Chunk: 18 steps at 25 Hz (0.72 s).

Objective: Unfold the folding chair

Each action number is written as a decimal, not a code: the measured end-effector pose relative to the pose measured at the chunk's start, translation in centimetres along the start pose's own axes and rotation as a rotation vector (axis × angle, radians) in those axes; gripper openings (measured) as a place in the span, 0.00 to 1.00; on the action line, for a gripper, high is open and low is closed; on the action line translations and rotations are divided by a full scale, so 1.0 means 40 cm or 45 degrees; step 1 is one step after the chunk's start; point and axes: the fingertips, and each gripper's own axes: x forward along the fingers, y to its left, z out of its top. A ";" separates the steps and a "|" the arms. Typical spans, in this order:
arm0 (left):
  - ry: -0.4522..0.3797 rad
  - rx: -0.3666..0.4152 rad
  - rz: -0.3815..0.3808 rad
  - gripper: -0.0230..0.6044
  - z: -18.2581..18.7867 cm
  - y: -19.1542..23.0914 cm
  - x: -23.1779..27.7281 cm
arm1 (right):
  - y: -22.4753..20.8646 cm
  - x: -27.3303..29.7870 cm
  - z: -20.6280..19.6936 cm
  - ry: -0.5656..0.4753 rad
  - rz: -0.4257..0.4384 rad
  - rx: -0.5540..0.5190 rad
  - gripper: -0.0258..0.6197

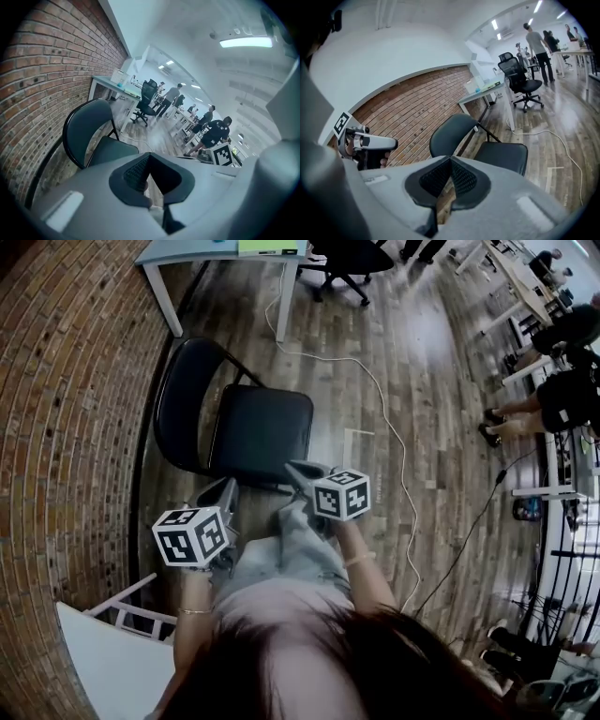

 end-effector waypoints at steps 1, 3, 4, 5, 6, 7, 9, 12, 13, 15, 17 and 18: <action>0.001 0.000 -0.001 0.04 -0.004 -0.001 -0.006 | 0.008 -0.006 -0.002 -0.003 -0.003 -0.006 0.04; 0.002 0.001 0.000 0.04 -0.012 -0.005 -0.014 | 0.023 -0.020 -0.004 -0.013 -0.005 -0.017 0.04; 0.002 0.000 -0.002 0.04 -0.016 -0.009 -0.017 | 0.029 -0.027 -0.005 -0.020 -0.006 -0.019 0.04; 0.001 -0.002 -0.003 0.04 -0.020 -0.012 -0.020 | 0.034 -0.035 -0.007 -0.027 -0.005 -0.020 0.04; -0.002 -0.004 -0.003 0.04 -0.023 -0.016 -0.023 | 0.040 -0.042 -0.010 -0.034 -0.003 -0.022 0.04; -0.005 -0.004 -0.002 0.04 -0.025 -0.019 -0.026 | 0.044 -0.048 -0.013 -0.039 -0.001 -0.024 0.04; -0.013 -0.003 0.006 0.04 -0.027 -0.027 -0.027 | 0.049 -0.060 -0.018 -0.041 0.005 -0.033 0.04; -0.021 -0.003 0.017 0.04 -0.034 -0.049 -0.028 | 0.048 -0.085 -0.028 -0.033 0.015 -0.040 0.04; -0.024 -0.003 0.022 0.04 -0.036 -0.059 -0.027 | 0.047 -0.096 -0.031 -0.032 0.020 -0.041 0.04; -0.033 -0.003 0.031 0.04 -0.041 -0.082 -0.024 | 0.042 -0.119 -0.031 -0.034 0.031 -0.046 0.04; -0.042 -0.005 0.040 0.04 -0.050 -0.107 -0.020 | 0.034 -0.143 -0.034 -0.033 0.039 -0.057 0.04; -0.044 -0.007 0.045 0.04 -0.058 -0.119 -0.018 | 0.030 -0.155 -0.038 -0.030 0.043 -0.061 0.04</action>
